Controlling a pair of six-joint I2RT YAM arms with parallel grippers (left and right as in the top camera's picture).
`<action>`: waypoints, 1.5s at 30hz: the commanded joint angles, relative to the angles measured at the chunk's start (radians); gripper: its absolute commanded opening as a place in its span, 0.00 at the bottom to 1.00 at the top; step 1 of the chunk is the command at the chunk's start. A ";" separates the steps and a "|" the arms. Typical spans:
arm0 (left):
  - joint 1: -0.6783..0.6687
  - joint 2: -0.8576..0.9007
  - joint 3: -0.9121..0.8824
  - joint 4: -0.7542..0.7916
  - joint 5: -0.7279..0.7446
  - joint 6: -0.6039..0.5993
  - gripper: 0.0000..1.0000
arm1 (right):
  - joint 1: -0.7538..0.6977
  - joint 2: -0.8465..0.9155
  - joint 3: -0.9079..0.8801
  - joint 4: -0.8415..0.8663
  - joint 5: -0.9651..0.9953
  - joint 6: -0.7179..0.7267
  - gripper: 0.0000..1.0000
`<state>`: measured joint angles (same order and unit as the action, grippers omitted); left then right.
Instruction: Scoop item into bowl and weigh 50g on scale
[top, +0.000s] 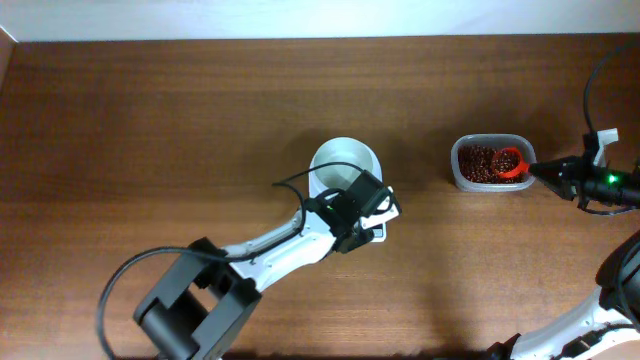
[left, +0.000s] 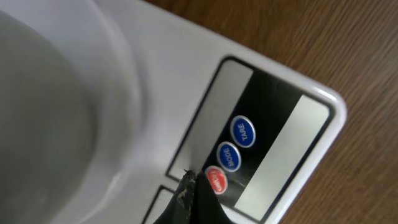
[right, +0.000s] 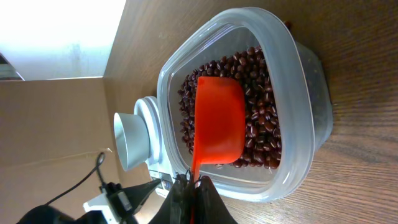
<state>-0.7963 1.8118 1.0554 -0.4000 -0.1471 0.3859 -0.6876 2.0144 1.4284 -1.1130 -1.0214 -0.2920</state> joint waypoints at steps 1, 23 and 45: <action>-0.002 0.026 -0.008 0.011 -0.008 0.012 0.00 | -0.006 0.004 -0.003 0.006 -0.013 -0.007 0.04; -0.052 0.135 0.046 -0.101 0.021 0.136 0.00 | -0.006 0.004 -0.003 0.003 -0.014 -0.007 0.04; 0.028 -0.256 0.241 -0.391 0.228 0.093 0.00 | -0.007 0.004 -0.003 -0.002 -0.014 -0.007 0.04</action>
<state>-0.8249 1.6444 1.2881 -0.7902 0.0624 0.5224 -0.6876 2.0144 1.4284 -1.1145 -1.0214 -0.2920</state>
